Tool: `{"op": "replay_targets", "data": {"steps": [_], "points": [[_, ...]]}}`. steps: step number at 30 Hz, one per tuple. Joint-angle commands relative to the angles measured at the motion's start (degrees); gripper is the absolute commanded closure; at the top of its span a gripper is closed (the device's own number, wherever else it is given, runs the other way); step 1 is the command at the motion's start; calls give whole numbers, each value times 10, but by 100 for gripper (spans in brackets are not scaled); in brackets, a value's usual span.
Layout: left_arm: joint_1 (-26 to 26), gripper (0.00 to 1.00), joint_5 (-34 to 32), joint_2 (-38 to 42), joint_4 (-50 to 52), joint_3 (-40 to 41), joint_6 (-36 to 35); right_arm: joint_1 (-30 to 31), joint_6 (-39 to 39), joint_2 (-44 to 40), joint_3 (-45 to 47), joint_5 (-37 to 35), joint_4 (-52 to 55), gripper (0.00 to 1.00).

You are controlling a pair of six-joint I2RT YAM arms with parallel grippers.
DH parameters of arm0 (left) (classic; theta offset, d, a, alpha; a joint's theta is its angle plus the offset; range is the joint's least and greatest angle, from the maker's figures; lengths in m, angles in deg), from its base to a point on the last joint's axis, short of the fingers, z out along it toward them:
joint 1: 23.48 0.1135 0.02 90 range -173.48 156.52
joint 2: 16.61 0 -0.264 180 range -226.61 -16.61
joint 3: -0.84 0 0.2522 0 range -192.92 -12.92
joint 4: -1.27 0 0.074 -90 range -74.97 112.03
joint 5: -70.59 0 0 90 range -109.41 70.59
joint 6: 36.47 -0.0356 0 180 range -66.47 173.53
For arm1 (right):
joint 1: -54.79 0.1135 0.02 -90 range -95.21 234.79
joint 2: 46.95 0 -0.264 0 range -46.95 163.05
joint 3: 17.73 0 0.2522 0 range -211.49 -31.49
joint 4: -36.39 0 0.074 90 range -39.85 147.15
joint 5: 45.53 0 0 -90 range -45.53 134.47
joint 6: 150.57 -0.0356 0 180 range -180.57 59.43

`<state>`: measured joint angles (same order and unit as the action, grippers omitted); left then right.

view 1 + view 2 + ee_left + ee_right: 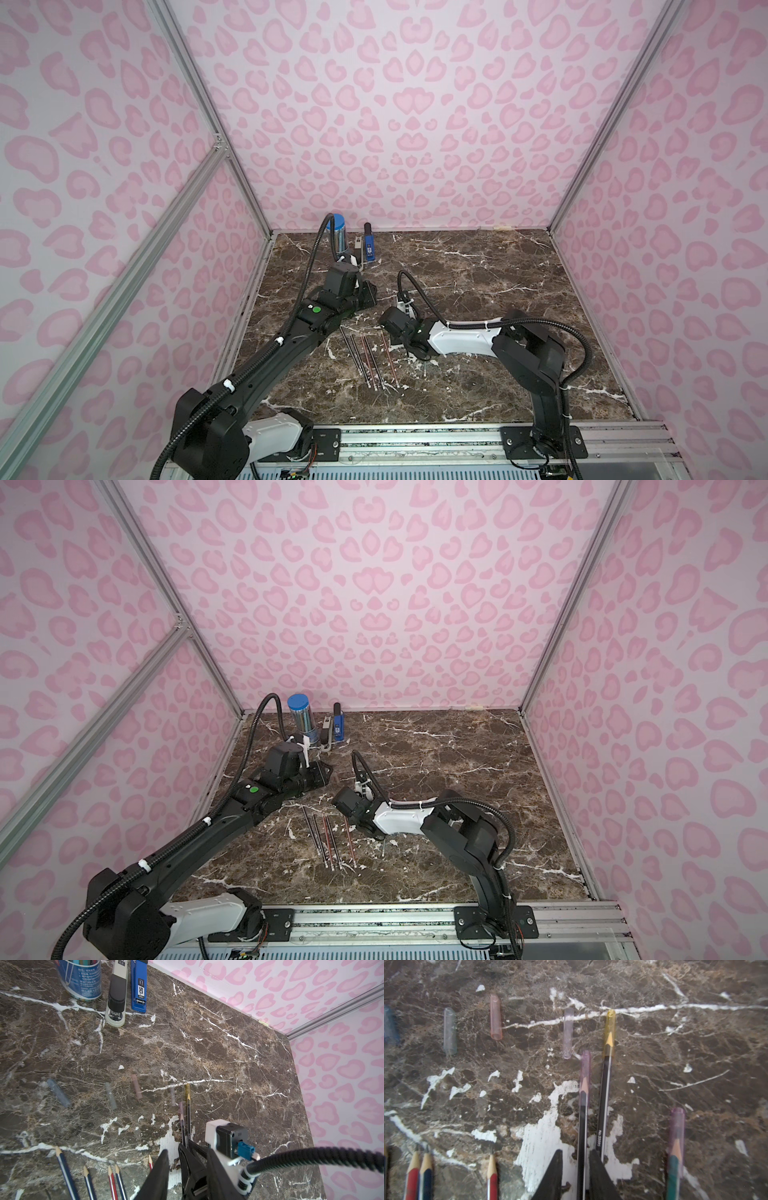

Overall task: Remove the protective cover of the pencils
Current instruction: Pick up the pencil from the center of the board.

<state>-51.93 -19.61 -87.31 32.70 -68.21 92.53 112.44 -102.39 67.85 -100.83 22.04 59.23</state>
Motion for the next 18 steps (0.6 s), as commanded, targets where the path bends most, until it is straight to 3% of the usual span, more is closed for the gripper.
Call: {"op": "replay_targets", "data": {"steps": [1,18], "points": [[2,67,-1,4,-3,2,-5,0,2,11,-4,-1,9,74],[4,66,0,11,-4,3,-3,-1,-18,43,-3,13,20,85]]}}
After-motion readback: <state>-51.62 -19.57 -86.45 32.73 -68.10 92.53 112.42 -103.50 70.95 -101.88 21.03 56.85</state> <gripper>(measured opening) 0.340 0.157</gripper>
